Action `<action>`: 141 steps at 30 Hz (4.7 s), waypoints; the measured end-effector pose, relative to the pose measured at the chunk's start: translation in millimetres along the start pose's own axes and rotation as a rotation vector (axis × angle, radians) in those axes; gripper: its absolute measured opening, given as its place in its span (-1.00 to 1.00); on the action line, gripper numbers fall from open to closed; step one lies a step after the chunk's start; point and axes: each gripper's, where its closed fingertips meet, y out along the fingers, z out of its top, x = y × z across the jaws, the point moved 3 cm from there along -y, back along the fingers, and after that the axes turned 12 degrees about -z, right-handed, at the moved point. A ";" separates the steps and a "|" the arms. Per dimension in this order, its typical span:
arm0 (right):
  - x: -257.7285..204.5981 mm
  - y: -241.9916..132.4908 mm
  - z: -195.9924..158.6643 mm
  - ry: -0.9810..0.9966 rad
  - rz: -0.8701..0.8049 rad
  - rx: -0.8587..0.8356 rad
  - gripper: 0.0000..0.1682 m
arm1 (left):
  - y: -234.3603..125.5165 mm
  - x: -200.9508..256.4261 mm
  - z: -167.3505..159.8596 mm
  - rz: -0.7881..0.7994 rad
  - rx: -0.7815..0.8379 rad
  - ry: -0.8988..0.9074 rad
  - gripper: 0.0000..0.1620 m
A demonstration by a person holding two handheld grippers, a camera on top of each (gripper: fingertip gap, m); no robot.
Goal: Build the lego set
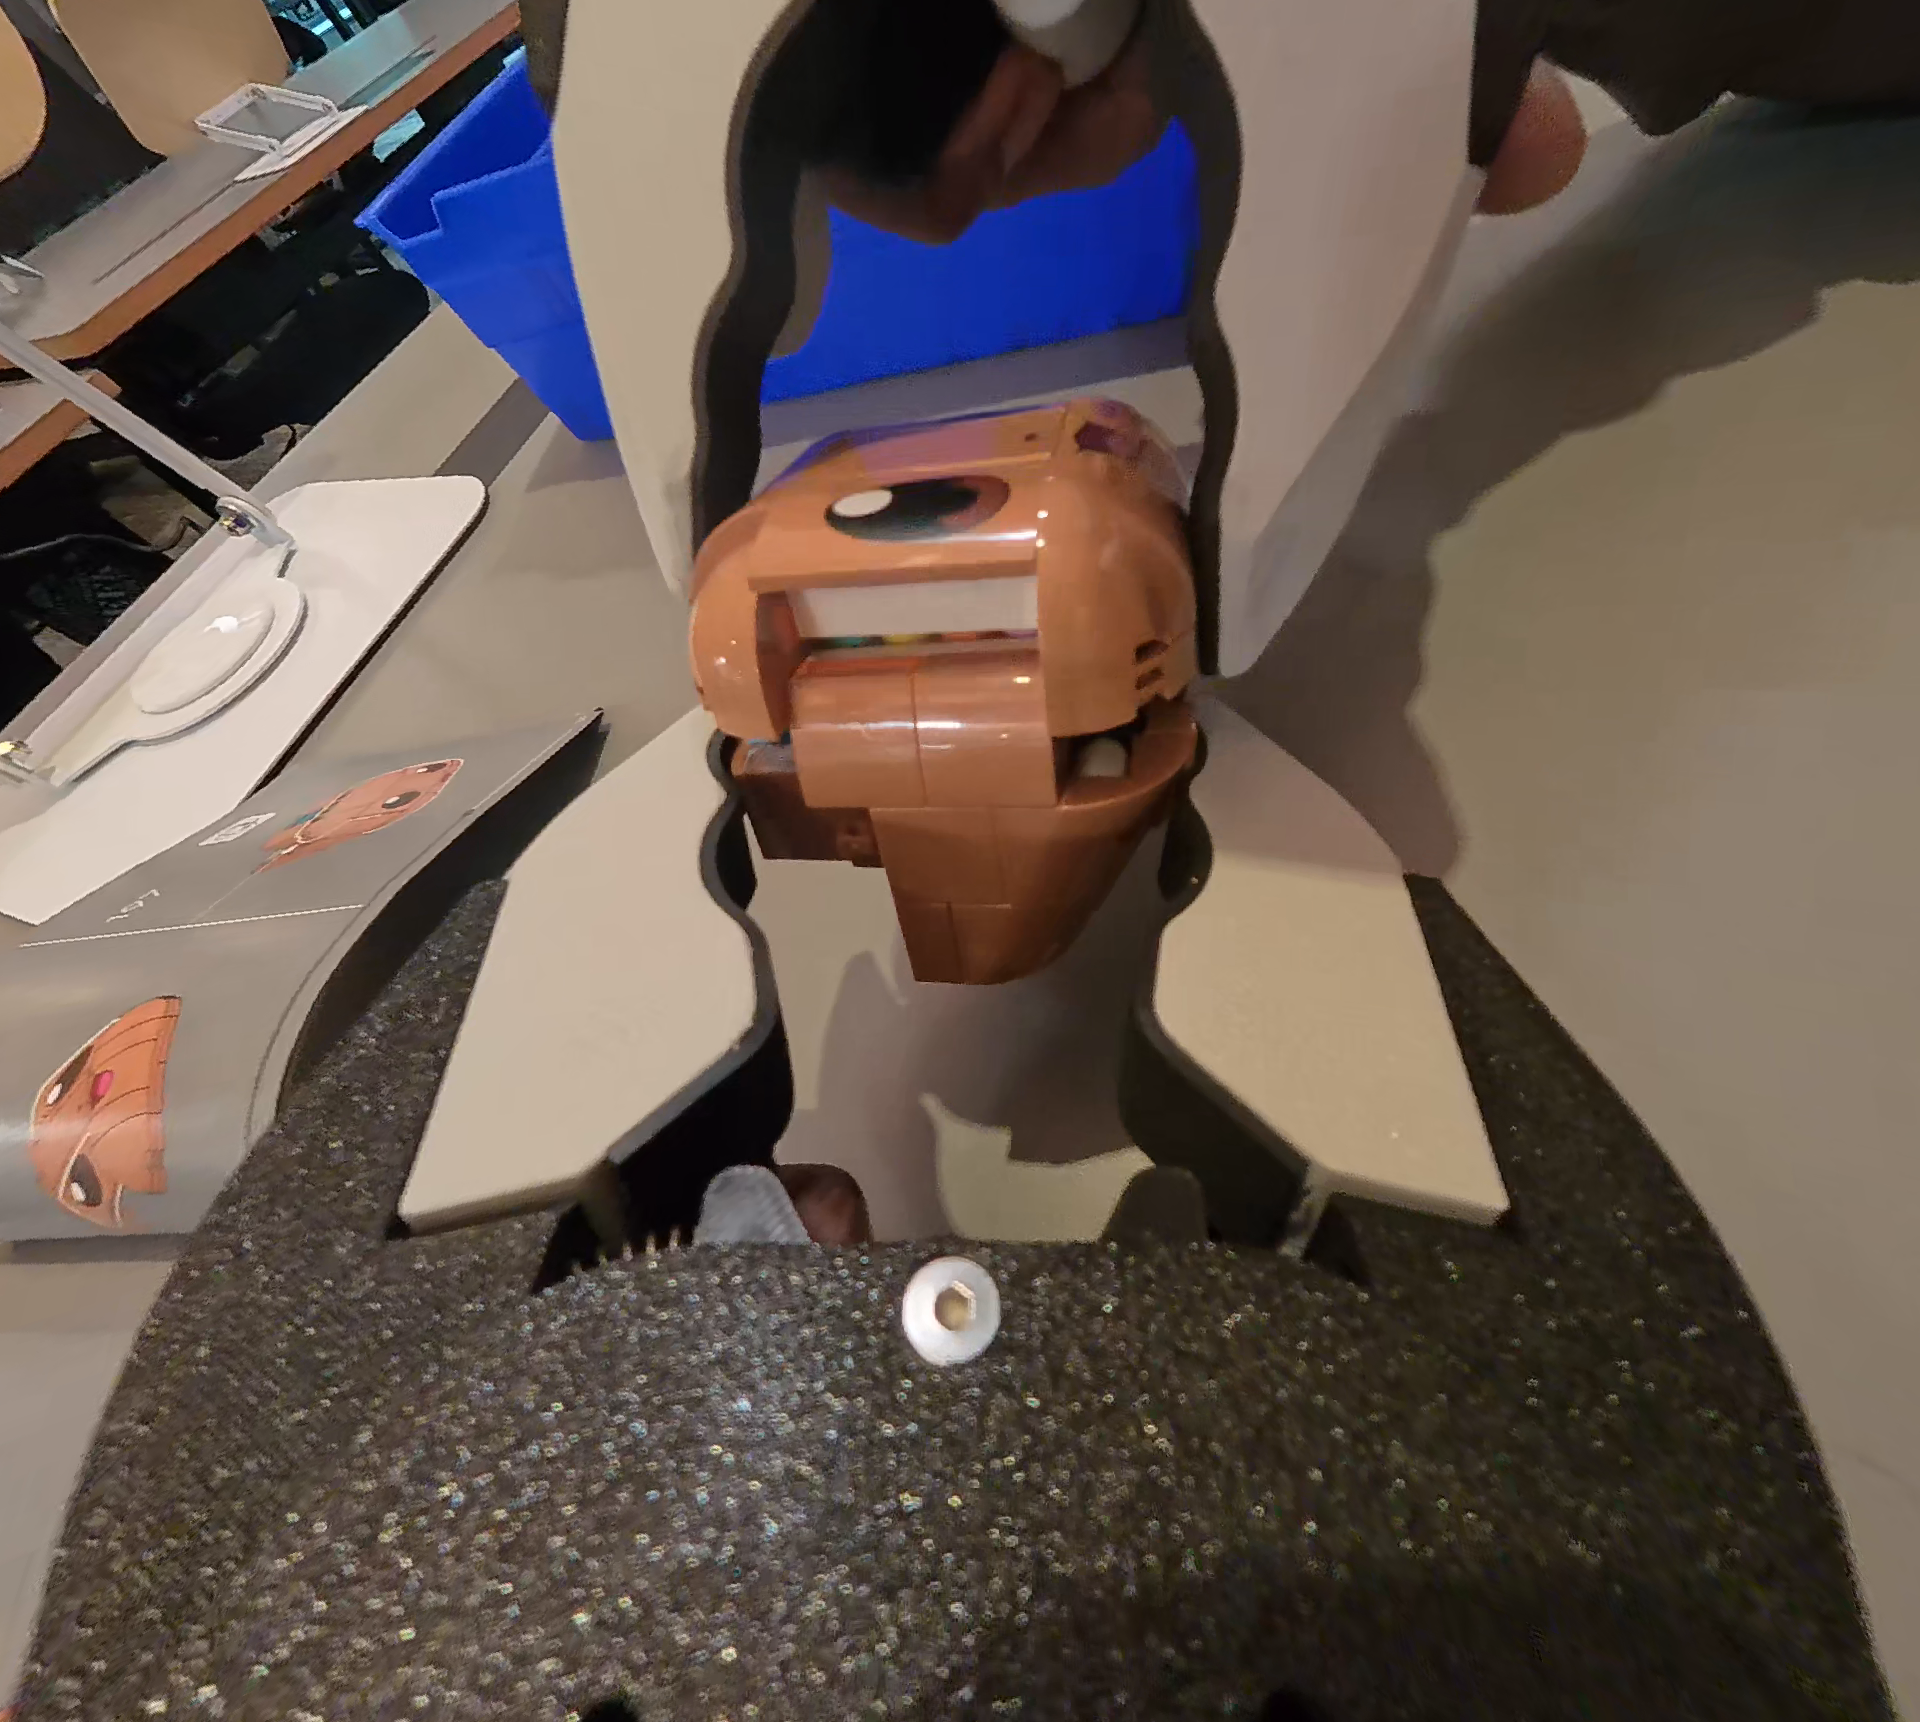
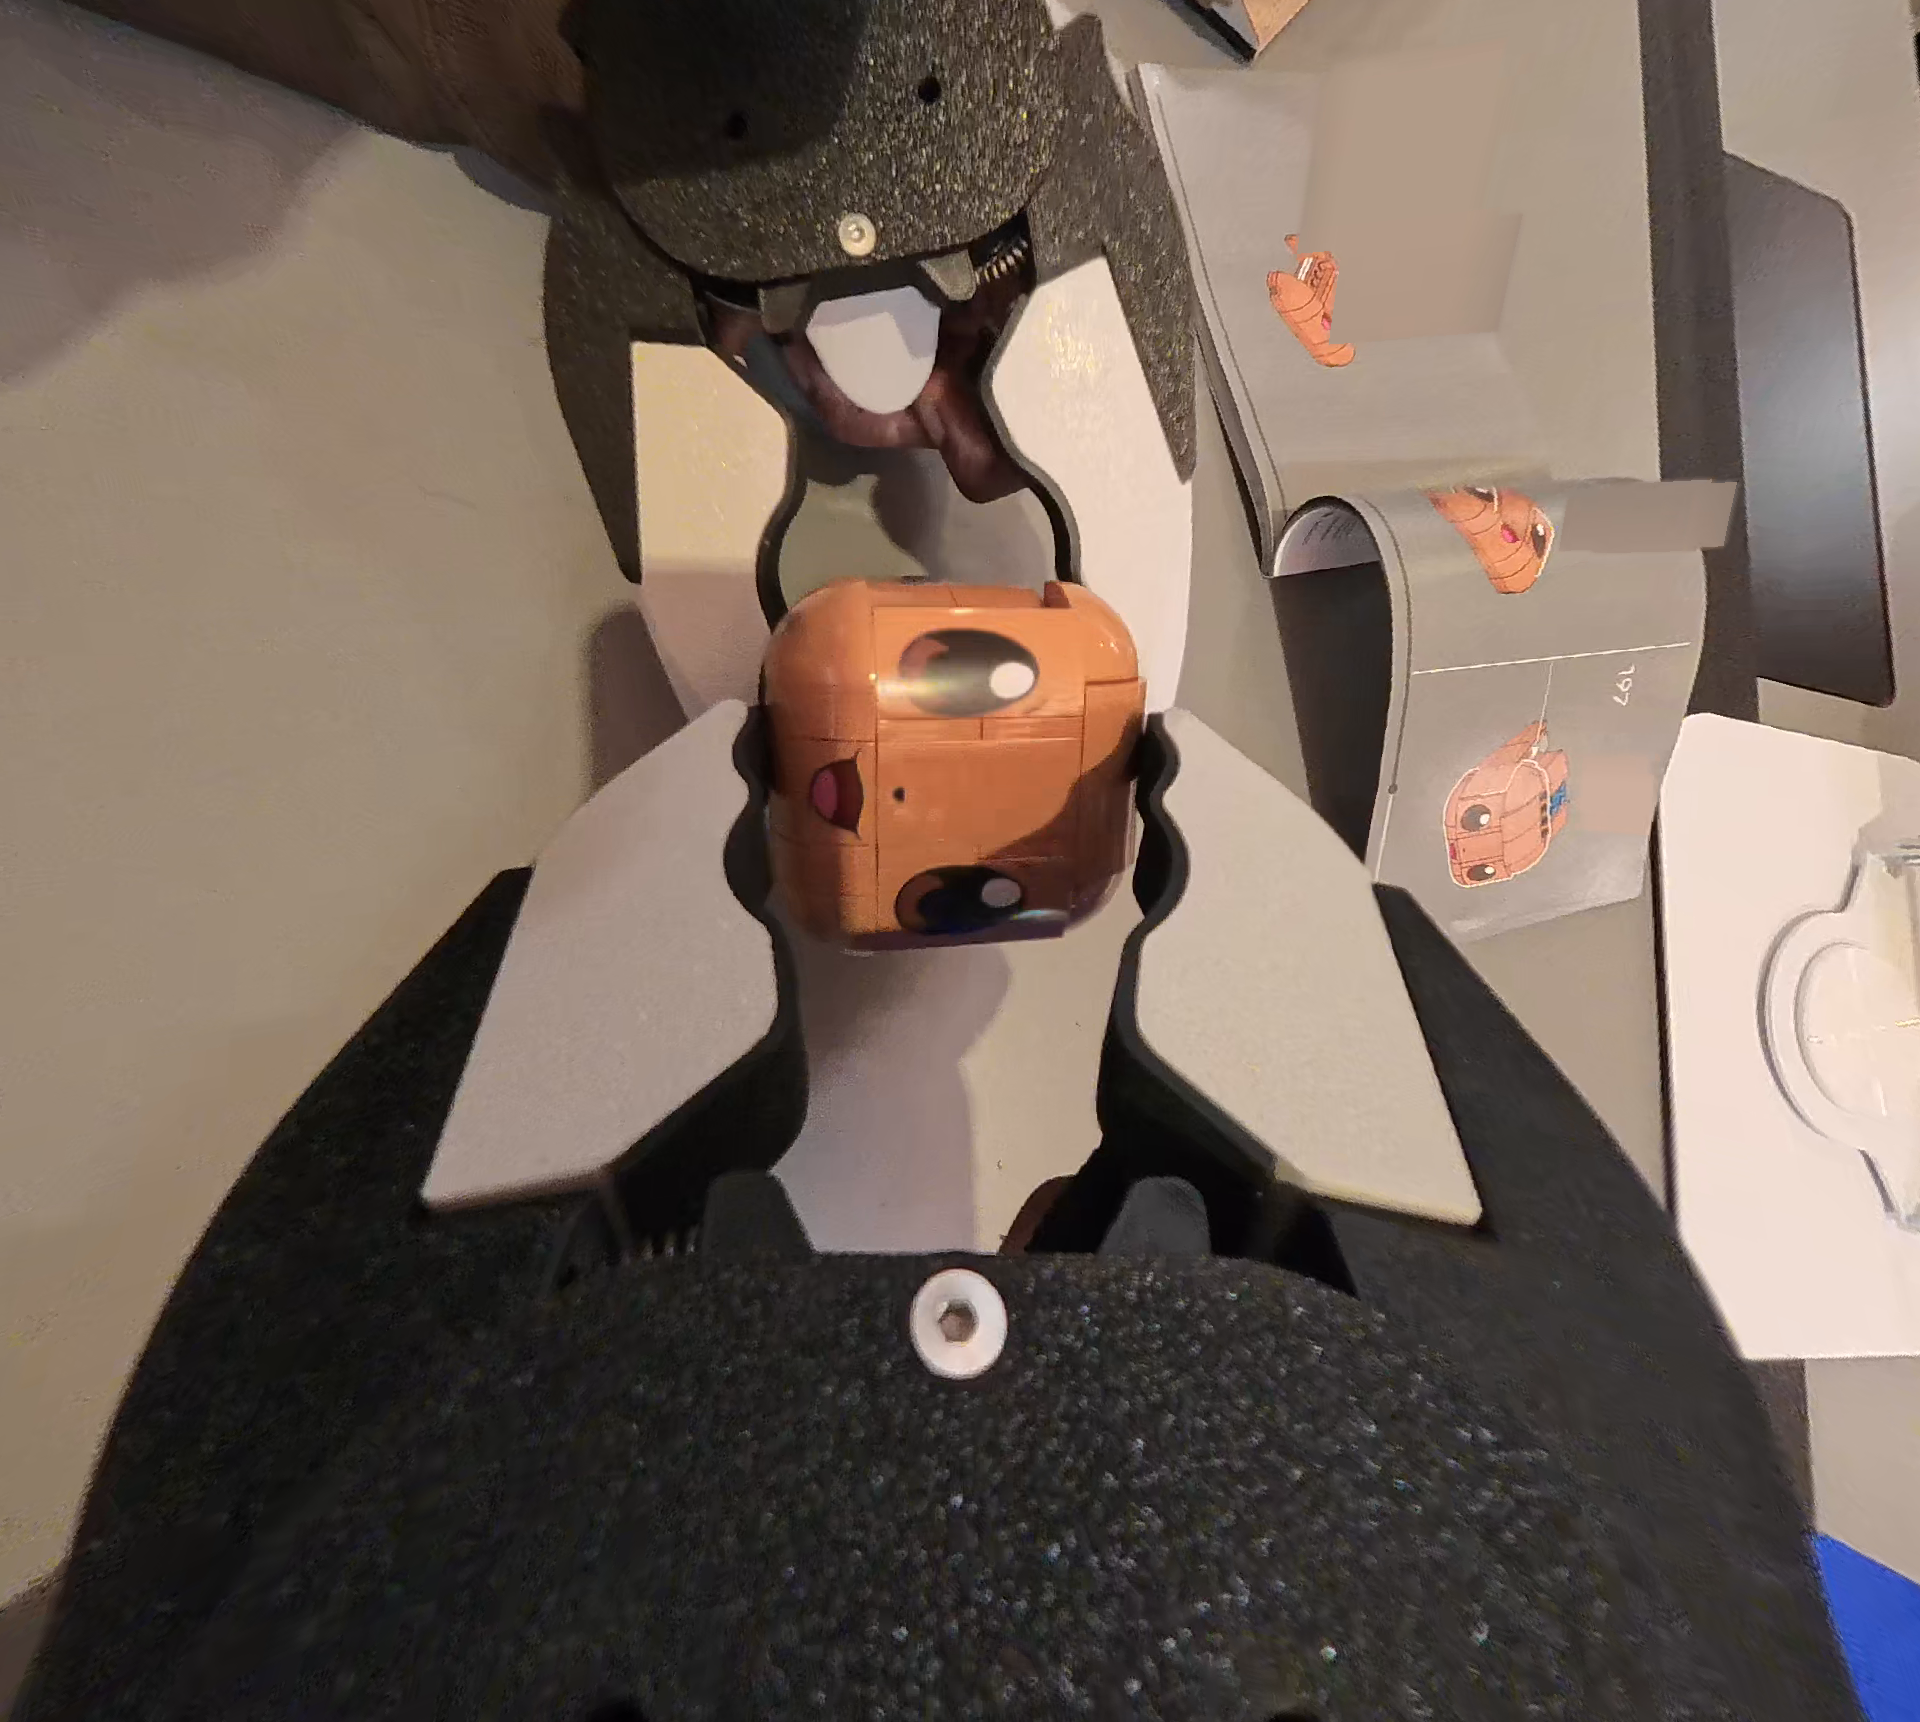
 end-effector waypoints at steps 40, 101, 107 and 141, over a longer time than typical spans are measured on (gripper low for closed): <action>-2.3 6.0 -2.2 0.001 0.051 -0.052 -0.22 | 4.2 1.8 -6.7 -0.033 -0.019 -0.037 -0.04; 2.5 -8.4 2.2 0.475 -0.596 0.574 -0.18 | -46.9 -25.5 35.9 -0.355 0.739 -0.639 -0.05; 5.2 -13.7 -0.2 0.416 -0.707 0.596 -0.21 | -39.3 -18.9 38.7 -0.388 0.752 -0.654 -0.04; -21.8 -32.8 29.3 0.326 -0.528 0.866 -0.30 | -46.3 -1.7 46.3 -0.506 0.809 -0.536 -0.05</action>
